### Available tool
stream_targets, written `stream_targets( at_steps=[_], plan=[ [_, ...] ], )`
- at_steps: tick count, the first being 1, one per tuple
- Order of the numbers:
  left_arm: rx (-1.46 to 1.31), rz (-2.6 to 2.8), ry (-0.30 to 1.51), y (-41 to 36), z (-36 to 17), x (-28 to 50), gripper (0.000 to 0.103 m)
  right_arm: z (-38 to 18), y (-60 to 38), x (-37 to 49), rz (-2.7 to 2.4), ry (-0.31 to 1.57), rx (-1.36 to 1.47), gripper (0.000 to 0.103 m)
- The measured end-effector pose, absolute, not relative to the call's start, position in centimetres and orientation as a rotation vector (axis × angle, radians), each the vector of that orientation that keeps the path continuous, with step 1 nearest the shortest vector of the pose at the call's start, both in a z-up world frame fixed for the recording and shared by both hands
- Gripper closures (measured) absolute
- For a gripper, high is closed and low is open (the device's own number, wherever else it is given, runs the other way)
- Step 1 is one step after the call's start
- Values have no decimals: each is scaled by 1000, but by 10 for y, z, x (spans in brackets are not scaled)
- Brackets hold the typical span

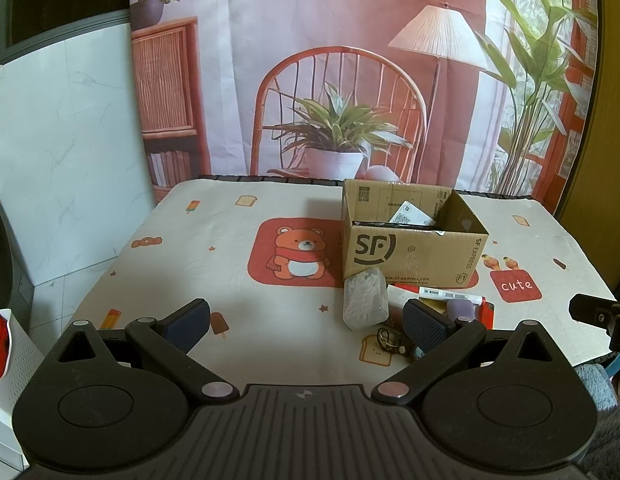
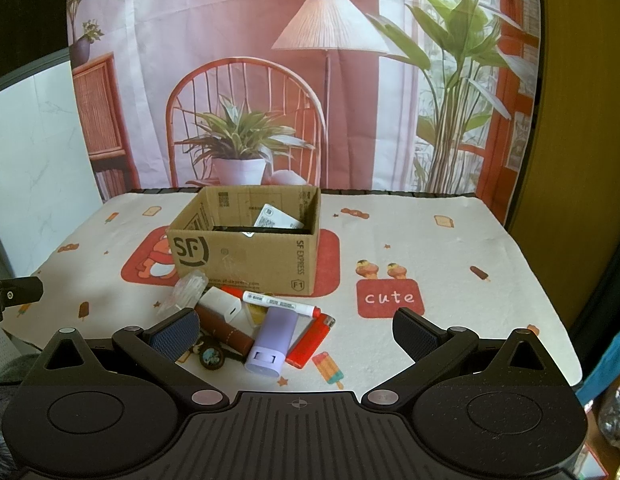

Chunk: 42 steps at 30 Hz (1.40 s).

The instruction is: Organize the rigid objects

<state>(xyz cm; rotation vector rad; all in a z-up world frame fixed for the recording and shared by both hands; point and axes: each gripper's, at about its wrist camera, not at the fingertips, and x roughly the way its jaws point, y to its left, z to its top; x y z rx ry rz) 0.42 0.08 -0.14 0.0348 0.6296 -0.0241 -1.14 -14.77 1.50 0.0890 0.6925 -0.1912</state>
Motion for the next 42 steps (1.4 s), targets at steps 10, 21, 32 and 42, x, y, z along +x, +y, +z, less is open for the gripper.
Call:
stream_targets(
  at_steps=[10,21,32,42],
  plan=[
    [34,-25,630,1,-2,4,0,15,-148,-12,-191,693,90,0],
    [33,-24,630,2,-2,4,0,15,-148,-12,-190,694,90,0],
    [33,-25,630,2,-2,4,0,14,-148,-11,-191,695,92,0],
    [29,-29,637,-2,-4,3,0,12,-147,-13,-187,700,92,0]
  ],
)
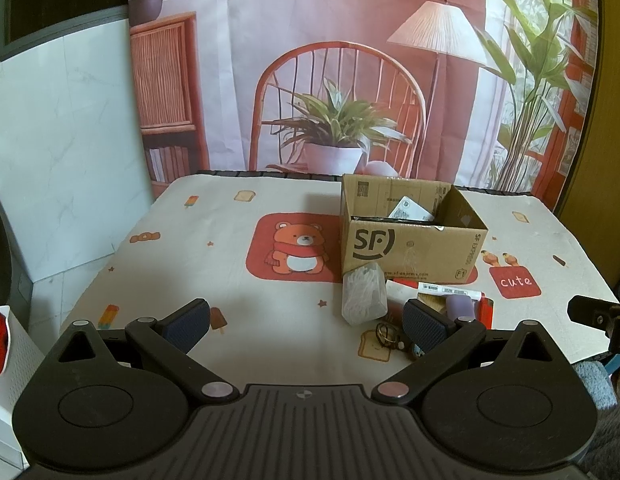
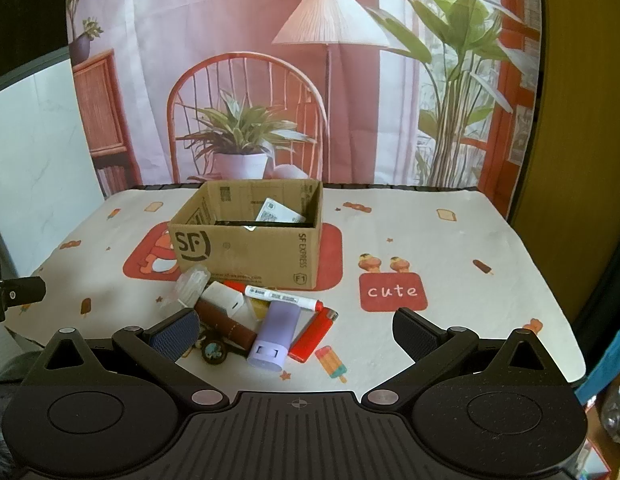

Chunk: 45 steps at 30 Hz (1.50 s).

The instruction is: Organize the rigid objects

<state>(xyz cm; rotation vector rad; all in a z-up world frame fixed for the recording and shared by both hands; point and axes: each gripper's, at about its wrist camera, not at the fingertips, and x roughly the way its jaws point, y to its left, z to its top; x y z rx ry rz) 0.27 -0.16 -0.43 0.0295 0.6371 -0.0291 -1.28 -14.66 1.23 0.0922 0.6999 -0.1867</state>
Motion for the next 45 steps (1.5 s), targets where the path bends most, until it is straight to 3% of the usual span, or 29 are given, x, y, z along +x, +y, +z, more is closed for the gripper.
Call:
stream_targets(
  at_steps=[17,45],
  plan=[
    [40,-61,686,0,-12,37,0,9,-170,15,-129,700,138,0],
    [-15,-54,683,-11,-28,158,0,-12,-189,118,-101,661,83,0]
  ],
)
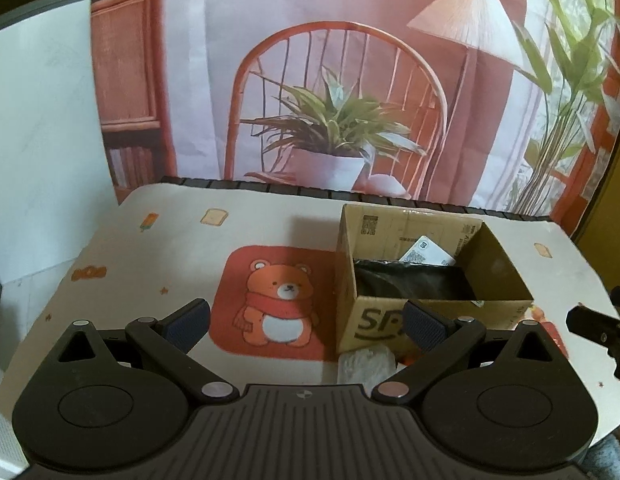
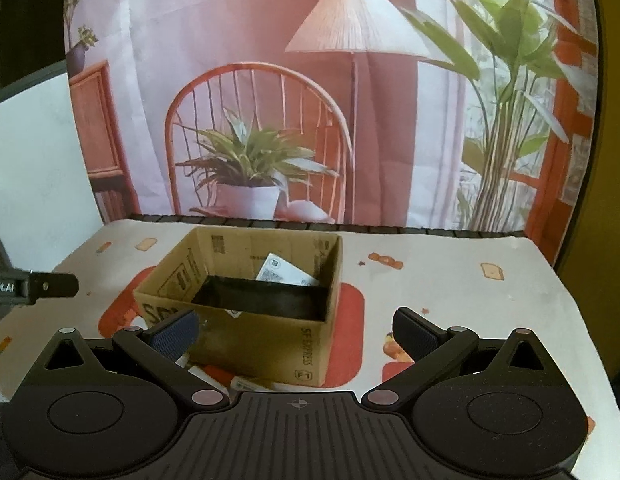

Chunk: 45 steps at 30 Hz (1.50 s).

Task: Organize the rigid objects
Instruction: 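Reach the left gripper to the clear plastic bag and close on it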

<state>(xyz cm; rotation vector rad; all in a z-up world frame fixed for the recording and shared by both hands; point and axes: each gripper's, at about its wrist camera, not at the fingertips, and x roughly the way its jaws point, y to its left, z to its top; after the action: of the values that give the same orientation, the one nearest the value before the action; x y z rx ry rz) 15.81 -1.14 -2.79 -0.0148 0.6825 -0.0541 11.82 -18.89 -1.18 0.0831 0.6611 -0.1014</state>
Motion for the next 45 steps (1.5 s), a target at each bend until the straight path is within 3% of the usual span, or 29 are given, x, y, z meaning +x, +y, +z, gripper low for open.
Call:
stream_targets(
  at_steps=[17,27,38,43,45],
  plan=[
    [-44,-87,735,-22,-50,198,2,-45,-201,134,-106,707,116,2],
    [-72,-92,808,-19,-73,196,8,-55,-226,167,-111,710,150,41],
    [-80,-87,814,-18,-74,216,9,-76,-236,206,-113,765,192,55],
    [-78,-92,825,-21,-79,225,11,-84,-245,219,-120,787,216,65],
    [-81,-101,840,-23,-82,227,12,-87,-247,223,-115,798,226,74]
  ],
)
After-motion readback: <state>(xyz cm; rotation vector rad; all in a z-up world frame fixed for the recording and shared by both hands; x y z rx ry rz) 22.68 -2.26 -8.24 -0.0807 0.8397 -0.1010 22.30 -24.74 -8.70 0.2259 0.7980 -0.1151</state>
